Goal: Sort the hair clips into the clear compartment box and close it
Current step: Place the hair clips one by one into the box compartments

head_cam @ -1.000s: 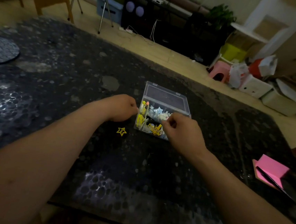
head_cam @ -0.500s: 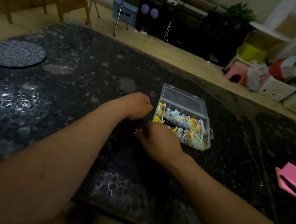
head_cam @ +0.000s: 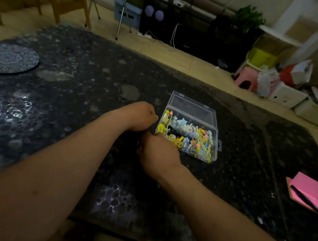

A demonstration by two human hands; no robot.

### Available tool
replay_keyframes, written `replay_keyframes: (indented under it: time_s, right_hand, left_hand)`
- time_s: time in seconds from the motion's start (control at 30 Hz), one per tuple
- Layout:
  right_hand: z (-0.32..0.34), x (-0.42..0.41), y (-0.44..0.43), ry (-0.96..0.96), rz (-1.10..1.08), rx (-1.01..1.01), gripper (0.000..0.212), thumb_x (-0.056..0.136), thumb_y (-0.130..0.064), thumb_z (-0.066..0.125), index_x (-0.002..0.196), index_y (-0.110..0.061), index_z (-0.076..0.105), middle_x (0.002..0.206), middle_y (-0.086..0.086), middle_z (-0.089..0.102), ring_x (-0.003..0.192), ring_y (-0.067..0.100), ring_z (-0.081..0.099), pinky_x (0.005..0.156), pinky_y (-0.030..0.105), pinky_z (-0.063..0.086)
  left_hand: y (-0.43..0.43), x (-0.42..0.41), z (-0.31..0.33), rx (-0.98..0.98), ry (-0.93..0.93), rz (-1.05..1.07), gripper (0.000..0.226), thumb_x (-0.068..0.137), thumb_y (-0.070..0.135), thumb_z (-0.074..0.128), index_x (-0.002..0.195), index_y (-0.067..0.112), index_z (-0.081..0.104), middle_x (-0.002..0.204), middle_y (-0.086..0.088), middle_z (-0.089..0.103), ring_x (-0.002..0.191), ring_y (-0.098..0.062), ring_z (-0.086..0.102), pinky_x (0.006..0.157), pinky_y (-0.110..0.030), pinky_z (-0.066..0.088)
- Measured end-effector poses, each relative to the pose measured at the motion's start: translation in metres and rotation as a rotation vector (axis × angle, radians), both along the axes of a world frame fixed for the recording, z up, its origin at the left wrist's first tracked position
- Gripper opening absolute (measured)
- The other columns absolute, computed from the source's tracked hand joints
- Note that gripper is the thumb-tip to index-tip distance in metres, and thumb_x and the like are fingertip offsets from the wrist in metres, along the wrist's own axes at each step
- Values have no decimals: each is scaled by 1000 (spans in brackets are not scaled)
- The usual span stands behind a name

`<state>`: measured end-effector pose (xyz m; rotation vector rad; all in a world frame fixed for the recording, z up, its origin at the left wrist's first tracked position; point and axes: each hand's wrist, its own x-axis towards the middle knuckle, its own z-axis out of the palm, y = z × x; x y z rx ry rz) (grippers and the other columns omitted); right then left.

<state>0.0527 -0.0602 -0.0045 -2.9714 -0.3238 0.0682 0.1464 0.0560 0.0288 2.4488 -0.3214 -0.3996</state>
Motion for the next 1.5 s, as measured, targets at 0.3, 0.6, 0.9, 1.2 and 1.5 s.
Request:
replay_keyframes:
  time_s: [0.3, 0.6, 0.9, 1.2, 1.5]
  right_hand:
    - [0, 12, 0, 140, 10, 42, 35, 95, -11, 62, 130, -9, 64, 117, 17, 71, 103, 39, 70, 71, 37, 49]
    - [13, -8, -16, 156, 20, 174, 9, 98, -12, 61, 98, -8, 69, 92, 10, 68, 86, 33, 66, 75, 42, 56]
    - [39, 28, -117, -139, -272, 241, 3, 98, -27, 73, 97, -25, 71, 91, -8, 70, 84, 12, 66, 69, 29, 46]
    - [19, 39, -124, -15, -151, 66, 12, 100, -28, 66, 103, -28, 78, 101, -8, 68, 90, 12, 64, 75, 32, 51]
    - [17, 30, -146, -79, -273, 246, 14, 99, -24, 64, 90, -27, 74, 87, -14, 68, 76, 2, 63, 68, 28, 52]
  left_hand:
    - [1, -1, -1, 14, -12, 0, 26, 102, 36, 54, 103, 16, 71, 107, -4, 73, 99, -22, 66, 94, -37, 53]
    - [3, -1, 1, 16, -13, -12, 28, 104, 36, 53, 113, 16, 70, 115, -6, 70, 103, -24, 64, 93, -37, 51]
    - [-11, -8, 0, 28, 19, -73, 32, 103, 36, 54, 110, 10, 72, 114, -10, 70, 104, -27, 65, 88, -35, 51]
    - [-16, -11, -5, 30, 112, -74, 27, 96, 23, 60, 98, -2, 71, 93, -16, 77, 93, -35, 73, 83, -45, 59]
    - [-16, -9, -8, 5, 130, -63, 29, 97, 27, 60, 91, 3, 74, 84, -10, 78, 86, -32, 75, 85, -43, 61]
